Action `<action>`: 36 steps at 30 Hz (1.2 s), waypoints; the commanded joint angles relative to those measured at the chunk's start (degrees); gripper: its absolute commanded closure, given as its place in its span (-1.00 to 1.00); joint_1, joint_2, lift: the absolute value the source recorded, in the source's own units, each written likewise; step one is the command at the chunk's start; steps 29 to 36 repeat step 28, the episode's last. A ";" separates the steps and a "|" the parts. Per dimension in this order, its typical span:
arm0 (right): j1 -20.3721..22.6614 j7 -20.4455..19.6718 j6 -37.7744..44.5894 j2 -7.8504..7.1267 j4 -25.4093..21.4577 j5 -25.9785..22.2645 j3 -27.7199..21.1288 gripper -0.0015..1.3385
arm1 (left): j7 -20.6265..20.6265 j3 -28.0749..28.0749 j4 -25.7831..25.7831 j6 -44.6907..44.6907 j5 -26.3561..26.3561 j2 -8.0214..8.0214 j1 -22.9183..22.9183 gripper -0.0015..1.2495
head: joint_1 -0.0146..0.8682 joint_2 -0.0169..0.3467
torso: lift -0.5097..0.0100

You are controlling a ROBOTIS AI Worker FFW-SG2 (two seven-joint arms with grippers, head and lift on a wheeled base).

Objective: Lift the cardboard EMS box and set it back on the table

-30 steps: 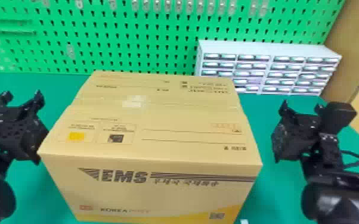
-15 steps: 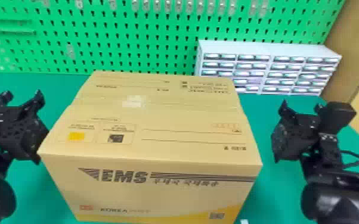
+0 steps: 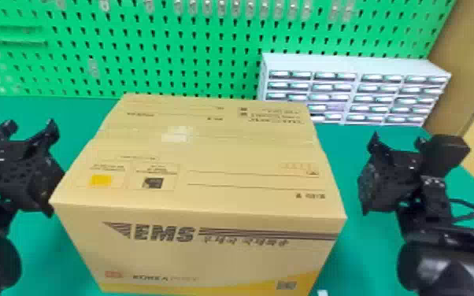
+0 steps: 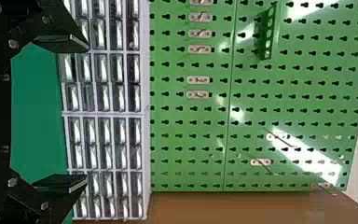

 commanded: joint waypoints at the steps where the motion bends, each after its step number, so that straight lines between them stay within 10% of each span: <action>1: 0.00 0.00 -0.05 0.01 0.00 0.00 -0.01 -0.56 | 0.00 0.00 -0.09 0.00 0.00 0.00 -0.01 -0.28 | 0.57 -0.99 | 0.59; 36: 0.09 0.00 -0.05 -0.08 0.00 0.00 -0.18 -0.56 | 0.00 0.18 -0.35 0.00 -0.26 0.00 0.08 -0.28 | 0.57 -0.99 | 0.59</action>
